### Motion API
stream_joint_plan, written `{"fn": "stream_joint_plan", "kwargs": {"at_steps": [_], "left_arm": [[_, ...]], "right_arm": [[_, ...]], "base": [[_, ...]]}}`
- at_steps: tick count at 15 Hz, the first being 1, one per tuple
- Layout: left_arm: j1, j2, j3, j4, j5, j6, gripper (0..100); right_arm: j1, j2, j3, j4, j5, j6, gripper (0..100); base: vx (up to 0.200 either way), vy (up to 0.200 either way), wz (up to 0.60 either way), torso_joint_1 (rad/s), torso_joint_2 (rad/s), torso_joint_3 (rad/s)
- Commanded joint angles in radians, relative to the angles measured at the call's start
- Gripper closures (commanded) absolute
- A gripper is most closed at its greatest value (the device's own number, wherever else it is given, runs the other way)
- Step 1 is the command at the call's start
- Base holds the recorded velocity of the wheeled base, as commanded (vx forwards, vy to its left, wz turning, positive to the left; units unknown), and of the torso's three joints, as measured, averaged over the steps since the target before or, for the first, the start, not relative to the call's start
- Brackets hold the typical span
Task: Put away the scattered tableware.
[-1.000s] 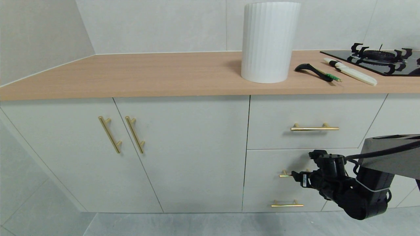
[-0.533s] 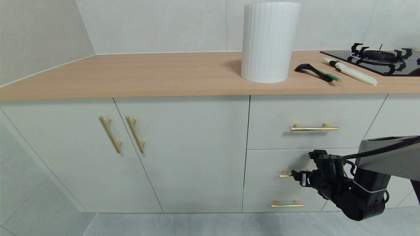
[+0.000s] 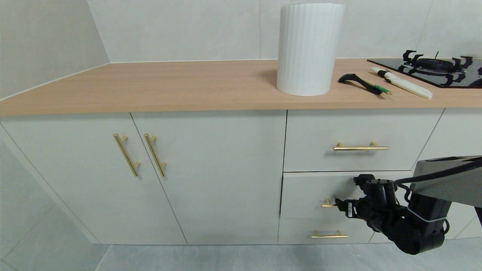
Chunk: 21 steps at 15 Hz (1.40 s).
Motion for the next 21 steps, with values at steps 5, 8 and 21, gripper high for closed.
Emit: {"fn": "stream_joint_plan", "kwargs": {"at_steps": [5,8,21], "left_arm": [[0.0,0.001,0.0,0.0,0.0,0.0,0],[0.0,0.001,0.0,0.0,0.0,0.0,0],[0.0,0.001,0.0,0.0,0.0,0.0,0]], "right_arm": [[0.001,-0.052,0.018,0.055,0.0,-0.002,0],[0.005,-0.24,0.055,0.316,0.023,-0.058,0],[0.134,-0.719,0.041,0.707,0.097,-0.043,0]], "base": [[0.0,0.0,0.0,0.0,0.0,0.0],[0.0,0.0,0.0,0.0,0.0,0.0],[0.0,0.0,0.0,0.0,0.0,0.0]]}}
